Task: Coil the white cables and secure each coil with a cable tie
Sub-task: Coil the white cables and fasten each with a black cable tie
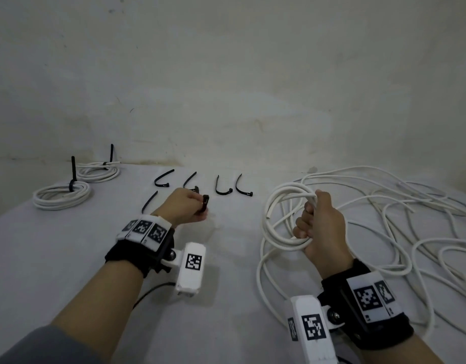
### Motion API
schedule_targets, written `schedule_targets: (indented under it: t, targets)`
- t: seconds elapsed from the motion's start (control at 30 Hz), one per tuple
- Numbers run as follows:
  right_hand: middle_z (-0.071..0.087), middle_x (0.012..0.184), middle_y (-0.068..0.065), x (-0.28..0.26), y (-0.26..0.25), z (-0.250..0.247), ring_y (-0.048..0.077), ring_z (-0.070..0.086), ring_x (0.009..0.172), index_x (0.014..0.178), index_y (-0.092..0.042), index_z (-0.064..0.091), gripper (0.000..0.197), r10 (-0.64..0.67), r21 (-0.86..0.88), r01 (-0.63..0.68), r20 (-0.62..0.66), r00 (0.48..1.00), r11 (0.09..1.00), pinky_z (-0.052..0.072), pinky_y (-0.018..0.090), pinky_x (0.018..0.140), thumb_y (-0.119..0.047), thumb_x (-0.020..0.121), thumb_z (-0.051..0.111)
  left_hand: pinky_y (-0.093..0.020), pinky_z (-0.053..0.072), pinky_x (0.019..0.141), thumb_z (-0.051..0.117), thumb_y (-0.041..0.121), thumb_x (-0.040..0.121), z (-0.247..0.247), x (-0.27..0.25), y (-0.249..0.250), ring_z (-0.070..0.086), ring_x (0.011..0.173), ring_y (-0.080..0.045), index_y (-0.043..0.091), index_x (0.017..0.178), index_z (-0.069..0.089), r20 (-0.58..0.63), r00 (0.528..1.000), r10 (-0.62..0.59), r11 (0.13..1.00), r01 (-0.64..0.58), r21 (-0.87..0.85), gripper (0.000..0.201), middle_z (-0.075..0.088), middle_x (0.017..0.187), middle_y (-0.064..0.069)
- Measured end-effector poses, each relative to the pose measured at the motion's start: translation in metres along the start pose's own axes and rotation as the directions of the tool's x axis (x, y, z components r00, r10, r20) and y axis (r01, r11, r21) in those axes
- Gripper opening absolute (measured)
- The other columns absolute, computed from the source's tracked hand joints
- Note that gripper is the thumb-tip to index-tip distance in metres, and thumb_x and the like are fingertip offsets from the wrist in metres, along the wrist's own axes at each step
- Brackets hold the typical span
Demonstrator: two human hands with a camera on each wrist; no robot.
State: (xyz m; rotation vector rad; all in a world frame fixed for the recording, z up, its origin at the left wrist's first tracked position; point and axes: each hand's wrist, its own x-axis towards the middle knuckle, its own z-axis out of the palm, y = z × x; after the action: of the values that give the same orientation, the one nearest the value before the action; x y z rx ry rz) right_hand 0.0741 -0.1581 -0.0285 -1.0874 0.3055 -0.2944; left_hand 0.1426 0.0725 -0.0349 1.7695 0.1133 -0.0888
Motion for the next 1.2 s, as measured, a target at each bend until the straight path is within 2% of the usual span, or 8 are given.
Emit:
schedule_targets:
  t: [0.13,0.23,0.47,0.6,0.73,0.87,1.03,1.2]
  targets:
    - [0.024,0.040,-0.006,0.001,-0.001,-0.001,0.009,0.019,0.034,0.058,-0.014,0.037,0.038,-0.007,0.009,0.007,-0.016,1.000,1.000,0.020,0.018,0.035,-0.028,0.093,0.043,-0.017,0.053,0.055,0.051,-0.002,0.093,0.021,-0.040,0.007,0.058,0.058,-0.010,0.005,0.095,0.058,0.062,0.988,0.144,0.970,-0.128,-0.205,0.010,0.064,0.083,-0.012]
    - [0.024,0.043,-0.005,0.001,-0.002,-0.003,0.009,0.019,0.035,0.058,-0.014,0.037,0.036,-0.010,0.006,0.010,-0.032,0.999,1.000,0.019,0.019,0.037,-0.025,0.092,0.042,-0.018,0.052,0.056,0.054,0.002,0.093,0.032,-0.063,0.008,0.056,0.052,-0.005,0.007,0.093,0.058,0.123,0.964,0.235,0.945,-0.197,-0.261,0.006,0.069,0.081,-0.008]
    - [0.025,0.040,-0.006,0.001,-0.005,-0.006,0.009,0.021,0.033,0.059,-0.013,0.037,0.036,0.006,0.033,-0.004,-0.053,0.999,0.999,0.021,0.017,0.037,-0.025,0.092,0.041,-0.023,0.056,0.076,0.044,-0.018,0.087,0.036,-0.079,0.007,0.066,0.077,-0.010,0.005,0.097,0.064,0.243,0.922,0.302,0.913,-0.206,-0.353,0.032,0.074,0.092,-0.007]
    - [0.026,0.041,-0.006,0.001,-0.005,-0.006,0.009,0.021,0.034,0.059,-0.013,0.037,0.035,0.011,0.037,-0.009,-0.055,0.998,0.999,0.021,0.018,0.037,-0.025,0.092,0.041,-0.023,0.056,0.080,0.059,-0.007,0.084,0.036,-0.075,-0.002,0.069,0.082,-0.012,0.006,0.094,0.064,0.197,0.935,0.294,0.916,-0.217,-0.337,0.018,0.074,0.086,-0.006]
    - [0.026,0.041,-0.006,0.001,-0.005,-0.007,0.009,0.021,0.034,0.059,-0.013,0.038,0.034,0.018,0.031,-0.016,-0.061,0.998,0.999,0.021,0.018,0.037,-0.024,0.091,0.041,-0.020,0.056,0.070,0.059,0.017,0.086,0.033,-0.074,0.002,0.066,0.070,-0.010,0.010,0.085,0.070,0.123,0.941,0.315,0.909,-0.262,-0.325,0.013,0.071,0.075,-0.003]
    - [0.027,0.040,-0.007,0.001,-0.004,-0.007,0.008,0.022,0.033,0.059,-0.014,0.038,0.035,0.015,0.023,-0.013,-0.066,0.998,1.000,0.021,0.018,0.037,-0.025,0.092,0.041,-0.012,0.049,0.065,0.061,0.037,0.073,0.025,-0.074,0.005,0.045,0.068,-0.009,0.029,0.071,0.077,0.020,0.921,0.389,0.889,-0.370,-0.270,0.018,0.039,0.075,-0.012]
    - [0.027,0.040,-0.007,0.002,-0.001,-0.007,0.009,0.022,0.034,0.059,-0.014,0.038,0.036,0.012,0.014,-0.011,-0.073,0.997,1.000,0.021,0.018,0.038,-0.026,0.093,0.042,-0.017,0.053,0.076,0.066,0.018,0.074,0.024,-0.073,0.005,0.063,0.076,-0.005,0.029,0.072,0.077,-0.158,0.855,0.493,0.764,-0.513,-0.390,0.016,0.068,0.080,-0.003]
    - [0.028,0.038,-0.007,0.003,0.002,-0.006,0.009,0.022,0.033,0.059,-0.014,0.038,0.035,-0.016,-0.002,0.016,-0.109,0.994,1.000,0.020,0.018,0.038,-0.024,0.092,0.042,-0.018,0.052,0.073,0.077,0.008,0.065,0.032,-0.084,0.015,0.066,0.072,-0.006,0.025,0.066,0.074,-0.226,0.768,0.599,0.663,-0.634,-0.399,0.017,0.070,0.069,0.009]
